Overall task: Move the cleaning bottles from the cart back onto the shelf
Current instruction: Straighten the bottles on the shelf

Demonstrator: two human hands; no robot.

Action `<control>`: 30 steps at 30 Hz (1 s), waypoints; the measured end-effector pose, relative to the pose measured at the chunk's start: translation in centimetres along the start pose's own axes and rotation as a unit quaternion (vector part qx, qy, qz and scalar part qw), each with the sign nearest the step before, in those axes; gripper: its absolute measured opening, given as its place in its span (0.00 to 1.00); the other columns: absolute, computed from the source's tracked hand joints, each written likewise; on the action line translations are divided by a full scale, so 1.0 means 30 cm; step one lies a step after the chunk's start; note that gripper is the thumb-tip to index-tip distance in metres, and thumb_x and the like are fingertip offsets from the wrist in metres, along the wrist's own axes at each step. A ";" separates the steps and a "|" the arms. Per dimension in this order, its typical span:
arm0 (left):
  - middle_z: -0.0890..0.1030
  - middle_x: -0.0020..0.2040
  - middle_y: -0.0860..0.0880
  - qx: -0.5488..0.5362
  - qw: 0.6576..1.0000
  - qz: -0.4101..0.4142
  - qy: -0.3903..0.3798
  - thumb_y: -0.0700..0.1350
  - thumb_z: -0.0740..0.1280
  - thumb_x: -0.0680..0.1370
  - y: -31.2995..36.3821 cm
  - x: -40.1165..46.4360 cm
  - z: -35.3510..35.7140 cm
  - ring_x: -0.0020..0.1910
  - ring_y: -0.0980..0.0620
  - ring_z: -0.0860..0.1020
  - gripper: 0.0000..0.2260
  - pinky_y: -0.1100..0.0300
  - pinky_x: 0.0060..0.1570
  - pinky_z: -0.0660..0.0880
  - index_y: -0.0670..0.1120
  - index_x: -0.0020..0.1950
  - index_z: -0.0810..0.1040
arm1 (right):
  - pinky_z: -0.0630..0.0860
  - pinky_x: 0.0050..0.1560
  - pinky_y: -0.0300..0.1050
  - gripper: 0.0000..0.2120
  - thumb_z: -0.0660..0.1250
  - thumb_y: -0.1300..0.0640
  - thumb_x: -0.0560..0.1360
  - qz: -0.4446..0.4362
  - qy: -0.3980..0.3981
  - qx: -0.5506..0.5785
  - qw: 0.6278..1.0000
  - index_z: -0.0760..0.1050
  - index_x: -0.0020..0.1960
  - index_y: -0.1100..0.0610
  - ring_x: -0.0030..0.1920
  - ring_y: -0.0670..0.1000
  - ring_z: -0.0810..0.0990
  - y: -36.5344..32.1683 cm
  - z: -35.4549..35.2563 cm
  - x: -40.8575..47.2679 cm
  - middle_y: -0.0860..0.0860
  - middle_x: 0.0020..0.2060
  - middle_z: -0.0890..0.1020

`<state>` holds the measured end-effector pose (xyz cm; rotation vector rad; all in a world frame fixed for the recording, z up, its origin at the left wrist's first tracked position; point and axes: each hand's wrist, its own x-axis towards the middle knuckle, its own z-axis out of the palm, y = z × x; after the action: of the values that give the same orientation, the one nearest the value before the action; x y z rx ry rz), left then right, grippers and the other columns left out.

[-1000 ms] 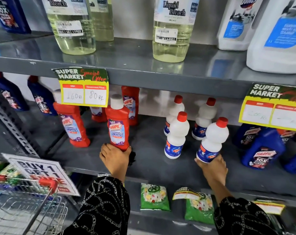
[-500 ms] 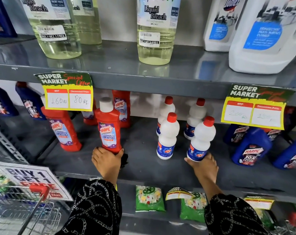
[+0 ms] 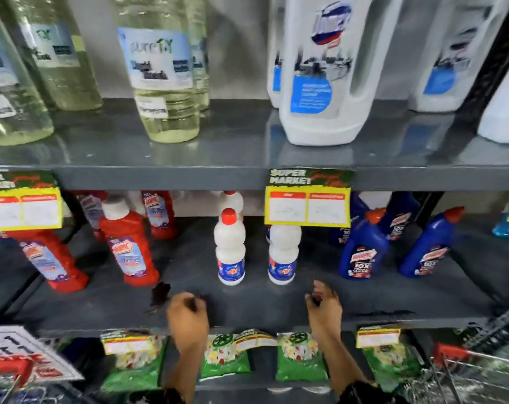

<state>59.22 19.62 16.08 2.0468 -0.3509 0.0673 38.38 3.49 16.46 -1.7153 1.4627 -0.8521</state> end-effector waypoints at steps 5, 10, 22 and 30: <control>0.83 0.35 0.44 -0.027 0.963 0.047 -0.262 0.43 0.68 0.75 0.189 -0.274 0.244 0.35 0.49 0.78 0.03 0.62 0.36 0.68 0.45 0.42 0.78 | 0.73 0.50 0.47 0.14 0.69 0.64 0.72 0.050 0.039 0.062 0.996 0.76 0.58 0.61 0.53 0.61 0.79 0.066 -0.171 0.113 0.60 0.50 0.82; 0.81 0.33 0.54 0.001 0.894 0.125 -0.431 0.46 0.70 0.72 0.351 -0.417 0.449 0.34 0.59 0.77 0.03 0.64 0.40 0.72 0.52 0.40 0.77 | 0.70 0.46 0.41 0.22 0.70 0.68 0.70 0.063 0.072 0.097 0.991 0.70 0.62 0.62 0.48 0.61 0.80 0.165 -0.299 0.201 0.62 0.49 0.79; 0.73 0.64 0.46 0.171 0.890 0.218 -0.363 0.65 0.68 0.67 0.513 -0.389 0.784 0.64 0.44 0.71 0.30 0.47 0.61 0.68 0.47 0.62 0.73 | 0.75 0.53 0.47 0.19 0.66 0.62 0.72 -0.004 -0.037 -0.078 0.996 0.75 0.63 0.59 0.56 0.60 0.80 0.233 -0.403 0.411 0.59 0.58 0.81; 0.76 0.57 0.49 0.135 0.905 0.237 -0.327 0.65 0.70 0.64 0.507 -0.396 0.785 0.58 0.46 0.74 0.26 0.50 0.58 0.68 0.49 0.54 0.77 | 0.75 0.52 0.49 0.19 0.67 0.61 0.70 -0.057 -0.006 -0.104 0.993 0.76 0.61 0.60 0.55 0.62 0.79 0.254 -0.375 0.416 0.60 0.57 0.79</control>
<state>41.32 -4.98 15.35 2.1636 -1.3193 -0.3011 26.67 -10.77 16.33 -1.9712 1.5007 -0.7682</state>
